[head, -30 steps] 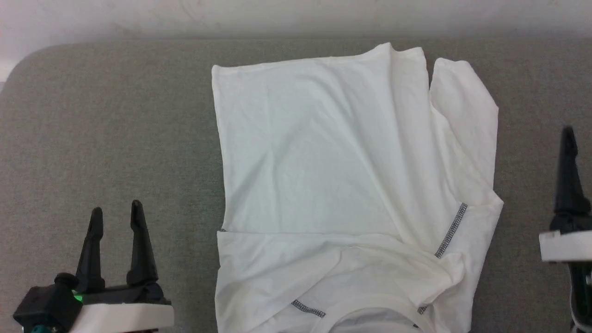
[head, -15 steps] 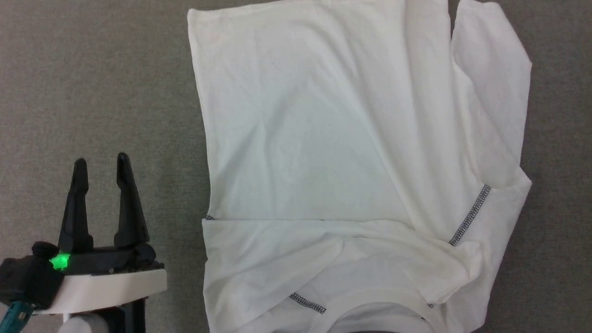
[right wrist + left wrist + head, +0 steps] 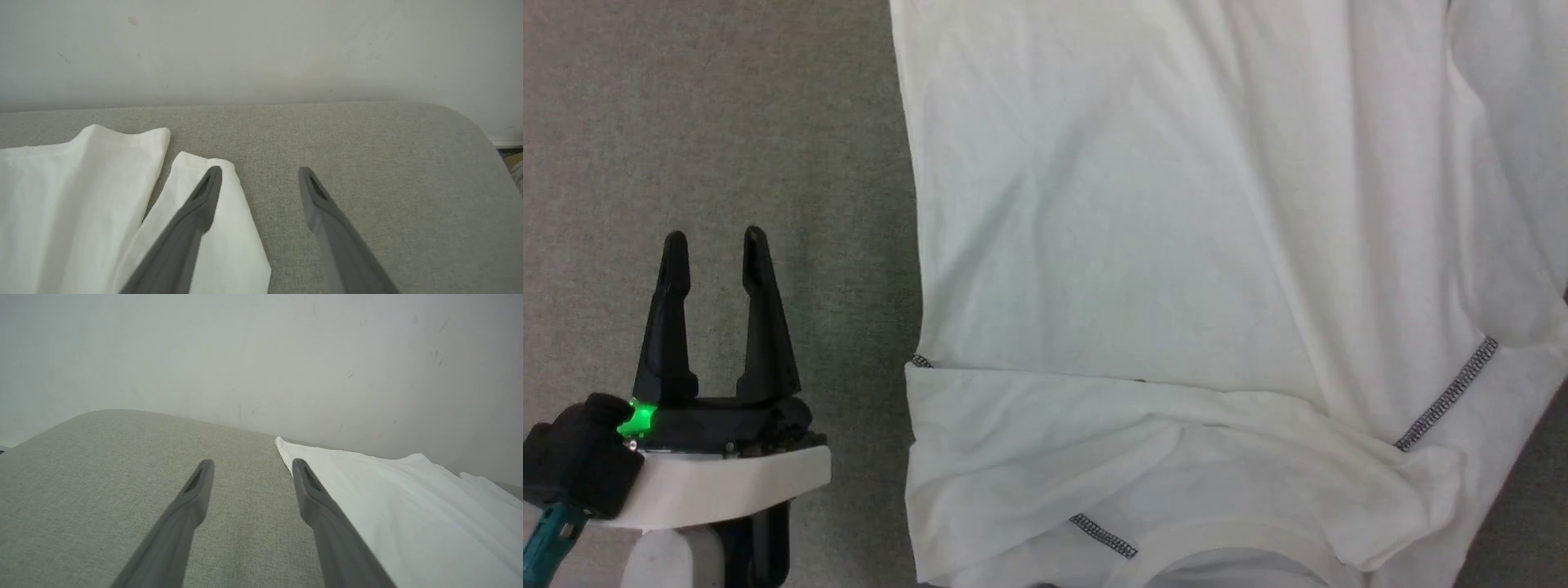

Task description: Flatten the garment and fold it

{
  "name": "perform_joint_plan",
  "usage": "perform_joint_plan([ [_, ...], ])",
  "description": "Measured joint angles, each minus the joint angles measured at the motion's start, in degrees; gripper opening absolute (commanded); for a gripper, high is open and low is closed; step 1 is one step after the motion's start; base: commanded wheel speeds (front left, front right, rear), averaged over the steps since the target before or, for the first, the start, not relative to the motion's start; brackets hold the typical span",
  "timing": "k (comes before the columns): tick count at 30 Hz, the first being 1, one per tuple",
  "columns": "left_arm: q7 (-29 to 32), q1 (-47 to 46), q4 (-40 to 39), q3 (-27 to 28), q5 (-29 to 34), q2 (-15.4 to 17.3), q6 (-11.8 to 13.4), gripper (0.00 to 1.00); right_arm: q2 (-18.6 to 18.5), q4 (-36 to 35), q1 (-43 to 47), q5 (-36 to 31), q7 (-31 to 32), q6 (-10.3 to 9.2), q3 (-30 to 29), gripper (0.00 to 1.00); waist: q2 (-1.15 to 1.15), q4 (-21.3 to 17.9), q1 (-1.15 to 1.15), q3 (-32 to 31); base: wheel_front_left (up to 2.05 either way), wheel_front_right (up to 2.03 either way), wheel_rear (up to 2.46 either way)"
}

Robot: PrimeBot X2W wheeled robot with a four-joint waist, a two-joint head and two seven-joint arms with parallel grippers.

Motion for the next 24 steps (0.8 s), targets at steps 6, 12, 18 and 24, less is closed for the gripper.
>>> perform_joint_plan([
  [6, 0.0, -0.7, -0.4, 0.0, 0.5, -0.2, -0.5, 1.00, 1.5, 2.1, -0.3, -1.2, 1.8, 0.00, -1.7, 1.00, 0.00, 2.7, -0.01, 2.8, 0.00, 0.00, 0.00],
  [12, 0.0, -1.5, -0.2, 0.0, 0.5, -0.6, -1.0, 1.00, 1.3, 2.8, -0.2, -3.2, 2.6, 0.00, -2.6, 1.00, 0.00, 4.6, -0.01, 5.1, 0.00, 0.00, 0.00],
  [18, 0.0, -1.6, 0.6, 0.2, 0.5, -0.6, -1.4, 1.00, 1.2, 2.1, -0.5, -5.0, 3.2, 0.00, -2.8, 0.00, 0.00, 5.3, -0.01, 6.2, 0.00, 0.00, 0.00],
  [24, 0.0, -1.7, 1.2, 0.5, 0.9, -0.5, -1.4, 1.00, 2.4, 2.4, -0.1, -4.3, 2.0, 0.00, -1.0, 0.00, 0.00, 4.2, -0.01, 4.8, 0.00, 0.00, 0.00],
])
